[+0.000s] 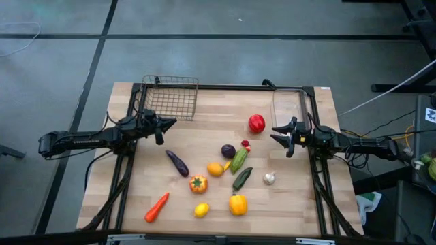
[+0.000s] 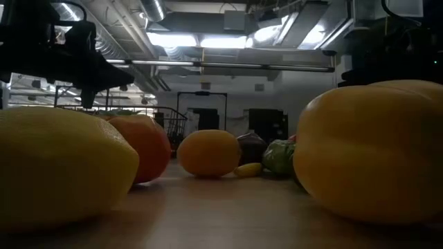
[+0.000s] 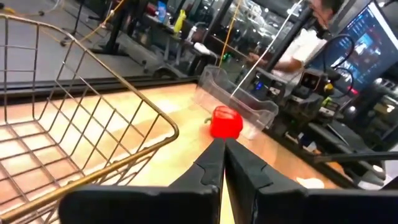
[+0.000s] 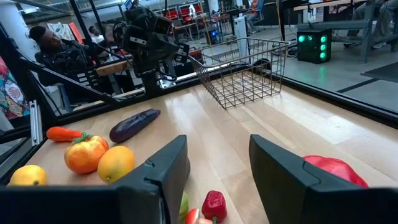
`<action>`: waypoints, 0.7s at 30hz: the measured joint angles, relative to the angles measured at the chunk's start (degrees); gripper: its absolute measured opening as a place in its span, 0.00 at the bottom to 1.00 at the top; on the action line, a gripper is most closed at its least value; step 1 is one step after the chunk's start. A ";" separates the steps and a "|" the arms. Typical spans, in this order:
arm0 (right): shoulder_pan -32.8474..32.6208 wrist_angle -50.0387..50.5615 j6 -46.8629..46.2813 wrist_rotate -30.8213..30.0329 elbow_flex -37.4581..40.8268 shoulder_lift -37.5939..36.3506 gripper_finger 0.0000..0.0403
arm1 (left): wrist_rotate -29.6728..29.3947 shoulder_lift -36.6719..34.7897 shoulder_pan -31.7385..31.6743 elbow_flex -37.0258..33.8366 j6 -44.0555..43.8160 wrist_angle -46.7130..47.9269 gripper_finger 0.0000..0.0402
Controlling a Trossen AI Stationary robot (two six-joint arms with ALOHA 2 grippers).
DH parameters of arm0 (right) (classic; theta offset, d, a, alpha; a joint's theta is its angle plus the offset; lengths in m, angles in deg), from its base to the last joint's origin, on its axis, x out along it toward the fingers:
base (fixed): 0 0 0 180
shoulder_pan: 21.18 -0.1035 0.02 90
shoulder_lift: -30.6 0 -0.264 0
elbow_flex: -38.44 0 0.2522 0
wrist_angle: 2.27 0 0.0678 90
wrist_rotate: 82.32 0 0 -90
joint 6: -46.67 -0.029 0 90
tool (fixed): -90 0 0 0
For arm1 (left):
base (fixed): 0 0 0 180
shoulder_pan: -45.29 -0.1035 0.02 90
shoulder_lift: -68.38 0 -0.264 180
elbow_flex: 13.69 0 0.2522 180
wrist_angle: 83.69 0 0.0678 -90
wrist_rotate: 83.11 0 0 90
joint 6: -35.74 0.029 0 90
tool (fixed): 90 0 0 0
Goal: Sort produce into baskets
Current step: Put the violet eggplant into the silver wire basket
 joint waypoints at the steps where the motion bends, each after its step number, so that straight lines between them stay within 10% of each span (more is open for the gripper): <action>1: 0.00 0.00 0.00 0.00 0.00 -0.02 0.43 | 0.01 0.00 0.00 0.00 0.36 0.03 0.02; 9: 0.00 0.00 0.00 0.02 0.00 -0.01 0.43 | 0.00 0.00 0.00 0.00 3.40 0.24 0.06; 21: 0.00 -0.01 0.01 0.07 0.00 -0.01 0.43 | 7.40 1.11 1.93 4.49 6.18 -2.13 0.39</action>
